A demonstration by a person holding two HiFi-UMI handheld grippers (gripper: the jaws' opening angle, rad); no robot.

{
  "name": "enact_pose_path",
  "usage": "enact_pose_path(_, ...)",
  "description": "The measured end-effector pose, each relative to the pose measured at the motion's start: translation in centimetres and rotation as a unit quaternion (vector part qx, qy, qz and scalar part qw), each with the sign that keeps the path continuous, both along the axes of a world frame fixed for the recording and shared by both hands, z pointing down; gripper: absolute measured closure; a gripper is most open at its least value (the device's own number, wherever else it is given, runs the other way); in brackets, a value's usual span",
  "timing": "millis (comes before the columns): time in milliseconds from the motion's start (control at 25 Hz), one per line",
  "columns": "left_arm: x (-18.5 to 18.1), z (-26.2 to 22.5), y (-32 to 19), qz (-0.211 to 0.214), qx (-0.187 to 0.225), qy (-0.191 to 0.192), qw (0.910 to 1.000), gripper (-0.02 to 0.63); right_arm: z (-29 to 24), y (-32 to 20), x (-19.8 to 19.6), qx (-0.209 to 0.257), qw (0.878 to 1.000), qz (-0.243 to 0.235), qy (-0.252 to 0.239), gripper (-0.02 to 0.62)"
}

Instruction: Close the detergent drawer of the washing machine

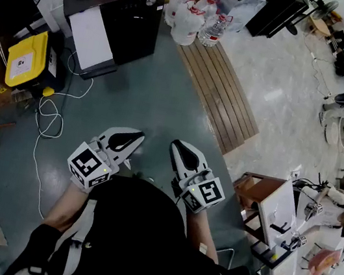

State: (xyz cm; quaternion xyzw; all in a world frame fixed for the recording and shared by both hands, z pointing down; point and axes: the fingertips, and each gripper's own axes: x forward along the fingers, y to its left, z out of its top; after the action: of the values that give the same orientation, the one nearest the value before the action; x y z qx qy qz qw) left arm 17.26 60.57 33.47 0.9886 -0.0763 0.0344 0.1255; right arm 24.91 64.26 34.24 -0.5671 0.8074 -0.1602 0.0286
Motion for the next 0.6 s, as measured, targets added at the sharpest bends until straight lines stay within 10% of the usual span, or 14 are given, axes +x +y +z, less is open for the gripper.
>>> enact_pose_path(600,-5.8,2.1,-9.6,-0.001,-0.031,0.017,0.9994,0.595,0.5,-9.5,-6.3,-0.028,1.0,-0.006,0.005,0.558)
